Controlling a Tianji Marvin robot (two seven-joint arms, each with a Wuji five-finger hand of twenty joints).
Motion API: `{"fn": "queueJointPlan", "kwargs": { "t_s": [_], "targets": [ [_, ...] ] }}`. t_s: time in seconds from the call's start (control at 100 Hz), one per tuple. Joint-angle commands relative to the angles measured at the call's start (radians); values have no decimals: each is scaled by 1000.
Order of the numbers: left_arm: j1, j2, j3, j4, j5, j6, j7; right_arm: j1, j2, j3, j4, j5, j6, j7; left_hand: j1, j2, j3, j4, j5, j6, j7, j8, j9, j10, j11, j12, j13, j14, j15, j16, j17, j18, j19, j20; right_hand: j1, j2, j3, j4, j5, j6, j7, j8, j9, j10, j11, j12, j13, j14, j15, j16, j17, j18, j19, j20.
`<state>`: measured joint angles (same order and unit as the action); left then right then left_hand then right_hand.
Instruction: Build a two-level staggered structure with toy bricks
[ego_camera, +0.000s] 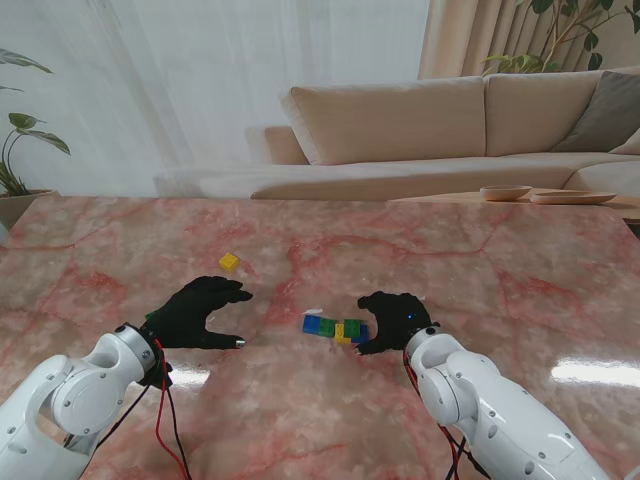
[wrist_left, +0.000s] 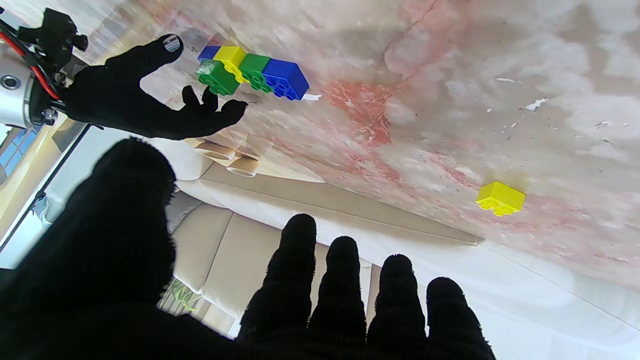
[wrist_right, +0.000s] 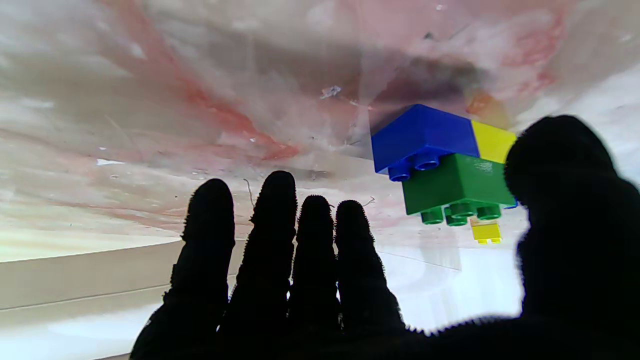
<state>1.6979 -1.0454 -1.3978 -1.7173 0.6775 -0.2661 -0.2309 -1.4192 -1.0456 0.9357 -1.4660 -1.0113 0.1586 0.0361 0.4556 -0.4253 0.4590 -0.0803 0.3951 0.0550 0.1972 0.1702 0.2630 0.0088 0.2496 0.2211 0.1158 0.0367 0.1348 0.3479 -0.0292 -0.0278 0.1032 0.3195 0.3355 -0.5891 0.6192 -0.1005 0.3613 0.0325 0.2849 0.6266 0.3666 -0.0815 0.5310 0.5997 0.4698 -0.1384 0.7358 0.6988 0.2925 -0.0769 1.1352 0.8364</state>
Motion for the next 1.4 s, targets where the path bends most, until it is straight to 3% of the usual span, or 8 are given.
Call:
{"fn": "queueJointPlan", "kwargs": {
  "t_s": [0.0, 0.45, 0.98, 1.23, 1.39],
  "targets": [
    [4, 2, 0, 3, 5, -2, -4, 7, -9, -11, 22, 7, 7, -3, 20, 28, 16, 17, 29, 10, 0, -4, -21, -1, -24, -10, -28, -50, -29, -17, 1, -37, -47, -8, -11, -15, -11, 17, -14, 3, 32, 38, 9, -4, 27, 23, -15, -13, 20, -13, 10, -23, 6, 33],
    [13, 6, -23, -2, 12, -6, -23, 90, -22, -115, 109, 19, 35, -78, 18, 27, 16, 16, 31, 7, 2, -3, -19, -4, -22, -10, -29, -50, -28, -16, 1, -36, -46, -7, 67, -14, -31, 12, 94, -104, 151, 182, 159, -77, 133, 116, 80, -34, 82, 8, 75, -30, 67, 29],
    [9, 9, -33, -1, 12, -7, -43, 117, -34, -149, 135, 42, 68, -109, 18, 29, 12, 16, 27, 8, 0, -4, -21, -3, -24, -11, -32, -46, -28, -15, 1, -33, -46, -8, 97, -14, -31, 8, 152, -139, 185, 203, 227, -94, 144, 139, 121, -41, 112, 23, 102, -33, 104, 26],
    [-2, 10, -26, 5, 8, -4, -49, 126, -40, -160, 146, 52, 74, -129, 19, 30, 9, 17, 27, 9, 0, -4, -22, -2, -25, -11, -34, -47, -30, -15, 0, -32, -44, -5, 136, -18, -22, 3, 269, -229, 303, 249, 378, -135, 205, 196, 242, -62, 205, 75, 177, -30, 164, 25],
    [-6, 10, -23, 8, 6, -3, -52, 130, -40, -167, 151, 56, 70, -131, 19, 30, 8, 17, 27, 9, 0, -4, -23, -3, -25, -11, -34, -48, -30, -16, 0, -33, -45, -6, 138, -18, -21, 0, 287, -246, 331, 256, 403, -141, 203, 206, 259, -63, 212, 83, 186, -29, 176, 22]
  ]
}}
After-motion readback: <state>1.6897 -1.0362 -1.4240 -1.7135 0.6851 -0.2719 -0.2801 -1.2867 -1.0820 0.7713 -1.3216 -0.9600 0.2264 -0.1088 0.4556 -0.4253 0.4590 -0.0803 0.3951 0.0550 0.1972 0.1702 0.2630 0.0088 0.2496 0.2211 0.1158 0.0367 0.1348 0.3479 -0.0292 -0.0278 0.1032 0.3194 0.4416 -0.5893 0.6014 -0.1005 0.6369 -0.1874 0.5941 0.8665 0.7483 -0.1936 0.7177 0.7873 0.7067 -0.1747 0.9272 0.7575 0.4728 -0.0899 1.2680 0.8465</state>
